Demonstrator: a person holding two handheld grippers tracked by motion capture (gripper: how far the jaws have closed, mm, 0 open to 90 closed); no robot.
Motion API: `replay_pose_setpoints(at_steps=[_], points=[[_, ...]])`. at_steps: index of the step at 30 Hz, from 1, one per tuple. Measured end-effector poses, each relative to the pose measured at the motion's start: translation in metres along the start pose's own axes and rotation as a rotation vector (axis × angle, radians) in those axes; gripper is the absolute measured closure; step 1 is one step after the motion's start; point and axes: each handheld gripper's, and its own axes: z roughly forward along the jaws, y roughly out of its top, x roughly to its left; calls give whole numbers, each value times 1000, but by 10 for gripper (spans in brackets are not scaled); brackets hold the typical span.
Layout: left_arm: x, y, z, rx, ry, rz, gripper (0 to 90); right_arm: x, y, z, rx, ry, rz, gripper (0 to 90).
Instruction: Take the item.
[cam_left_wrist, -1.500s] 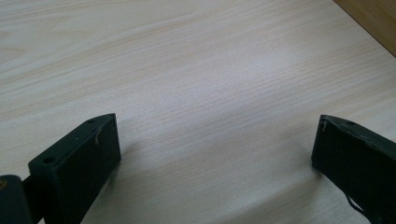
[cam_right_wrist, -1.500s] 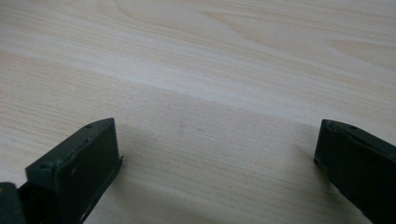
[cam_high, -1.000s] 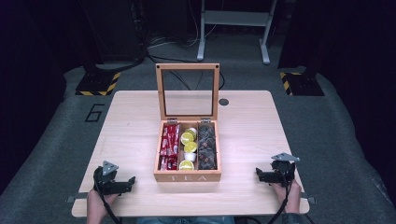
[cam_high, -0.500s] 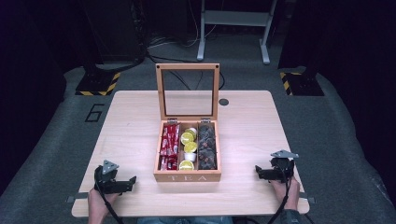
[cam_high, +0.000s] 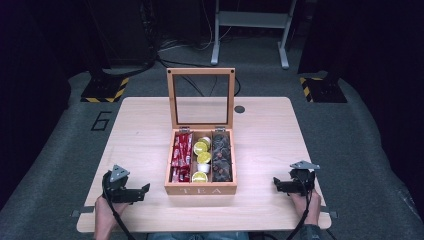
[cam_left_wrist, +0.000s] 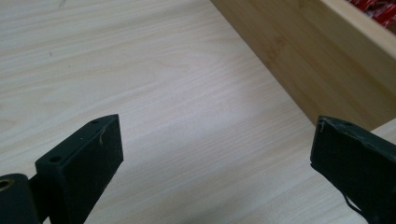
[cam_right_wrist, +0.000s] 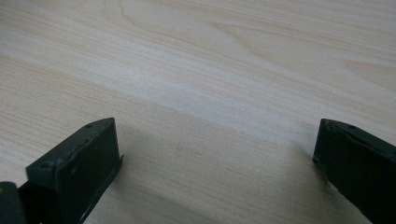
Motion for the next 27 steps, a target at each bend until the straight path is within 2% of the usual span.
replay_pose_setpoints(at_steps=[1, 7, 10, 12, 16, 20, 27], points=[[-1, 3, 0, -6, 10, -1, 21, 0, 0, 0, 0, 0, 0, 0], [-6, 21, -2, -14, 1, 22, 22, 0, 0, 0, 0, 1, 0, 0], [-7, 25, -3, -23, -4, 24, 24, 0, 0, 0, 0, 1, 0, 0], [-10, 31, -4, -29, -19, 36, 26, 0, 0, 0, 0, 1, 0, 0], [-13, 38, -1, -30, -32, 37, 42, 0, 0, 0, 0, 0, 0, 0], [-20, 51, 2, -38, -48, 67, 51, 0, 0, 0, 0, 1, 0, 0], [-28, 69, 8, -49, -81, 95, 62, 0, 0, 0, 0, 0, 0, 0]])
